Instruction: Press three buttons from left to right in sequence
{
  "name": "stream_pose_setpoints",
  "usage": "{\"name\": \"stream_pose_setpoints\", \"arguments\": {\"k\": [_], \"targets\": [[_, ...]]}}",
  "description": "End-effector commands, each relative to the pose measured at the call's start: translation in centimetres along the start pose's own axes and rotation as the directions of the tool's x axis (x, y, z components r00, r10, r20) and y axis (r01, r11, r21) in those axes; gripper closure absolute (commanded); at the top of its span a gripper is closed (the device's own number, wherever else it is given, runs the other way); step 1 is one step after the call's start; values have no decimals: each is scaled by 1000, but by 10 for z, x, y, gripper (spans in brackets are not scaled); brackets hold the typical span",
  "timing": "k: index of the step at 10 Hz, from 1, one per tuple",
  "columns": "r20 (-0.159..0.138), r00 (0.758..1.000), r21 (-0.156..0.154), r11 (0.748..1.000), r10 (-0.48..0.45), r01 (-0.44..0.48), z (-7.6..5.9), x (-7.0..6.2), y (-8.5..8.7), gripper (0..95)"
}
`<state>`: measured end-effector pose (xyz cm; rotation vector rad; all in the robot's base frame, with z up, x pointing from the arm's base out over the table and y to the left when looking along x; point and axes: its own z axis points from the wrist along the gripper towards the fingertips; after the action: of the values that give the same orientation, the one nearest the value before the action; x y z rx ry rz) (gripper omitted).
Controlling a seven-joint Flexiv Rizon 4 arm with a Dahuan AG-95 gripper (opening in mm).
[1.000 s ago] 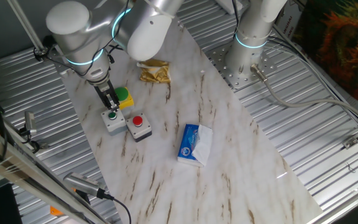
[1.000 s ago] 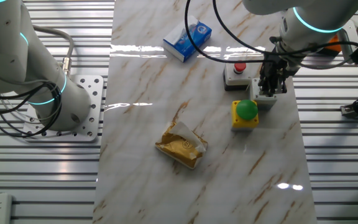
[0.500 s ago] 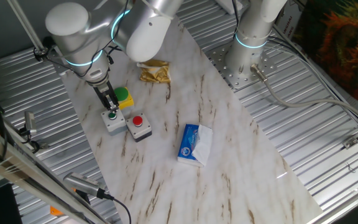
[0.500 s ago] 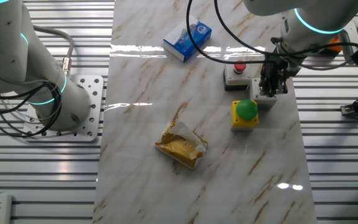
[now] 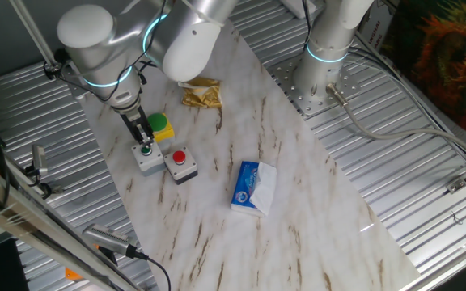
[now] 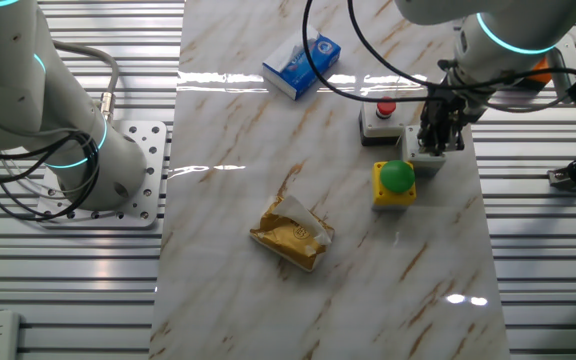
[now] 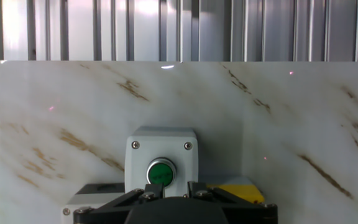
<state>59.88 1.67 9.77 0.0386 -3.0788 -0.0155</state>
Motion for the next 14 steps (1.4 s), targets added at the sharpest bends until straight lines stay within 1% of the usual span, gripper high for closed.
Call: {"name": "stream_pose_setpoints", "arguments": {"k": [1,4,14], "targets": [[3,1000,1,1000,0,0,1,-1,0,760],[6,1000,0,1000,1,-1,4,-2,-1,760],[4,1000,2,1000,5,-5,6,-8,1,760]]}}
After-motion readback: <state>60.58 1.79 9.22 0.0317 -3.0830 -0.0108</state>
